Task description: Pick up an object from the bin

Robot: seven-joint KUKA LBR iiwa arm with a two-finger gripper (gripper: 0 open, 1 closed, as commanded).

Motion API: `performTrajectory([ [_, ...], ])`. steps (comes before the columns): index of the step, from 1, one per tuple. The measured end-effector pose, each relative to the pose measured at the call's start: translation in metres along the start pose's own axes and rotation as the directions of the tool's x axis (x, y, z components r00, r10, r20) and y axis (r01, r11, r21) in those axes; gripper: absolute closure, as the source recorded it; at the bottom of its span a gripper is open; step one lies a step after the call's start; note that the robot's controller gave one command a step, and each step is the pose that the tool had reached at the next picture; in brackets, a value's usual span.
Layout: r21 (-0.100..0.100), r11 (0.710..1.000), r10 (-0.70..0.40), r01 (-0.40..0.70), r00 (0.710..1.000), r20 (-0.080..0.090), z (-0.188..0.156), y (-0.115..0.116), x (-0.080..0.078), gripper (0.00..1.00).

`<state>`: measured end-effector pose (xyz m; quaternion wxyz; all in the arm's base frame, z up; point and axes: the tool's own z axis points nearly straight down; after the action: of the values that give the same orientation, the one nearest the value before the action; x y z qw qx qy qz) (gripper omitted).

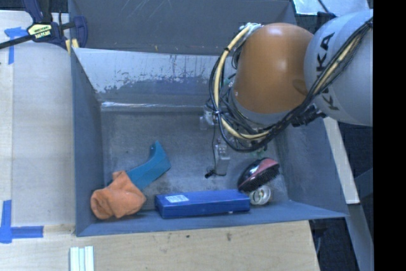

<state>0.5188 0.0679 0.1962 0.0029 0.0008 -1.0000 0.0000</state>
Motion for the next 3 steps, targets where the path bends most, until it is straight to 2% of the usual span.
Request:
performTrajectory([
  [1,-0.001,1.0,0.002,-0.002,1.0,0.009,-0.005,0.0,-0.002,0.0],
  [2,0.001,1.0,0.014,-0.014,1.0,0.02,0.009,0.013,-0.011,0.0],
  [3,0.001,1.0,0.002,-0.002,1.0,0.0,0.07,0.08,-0.027,0.0],
])
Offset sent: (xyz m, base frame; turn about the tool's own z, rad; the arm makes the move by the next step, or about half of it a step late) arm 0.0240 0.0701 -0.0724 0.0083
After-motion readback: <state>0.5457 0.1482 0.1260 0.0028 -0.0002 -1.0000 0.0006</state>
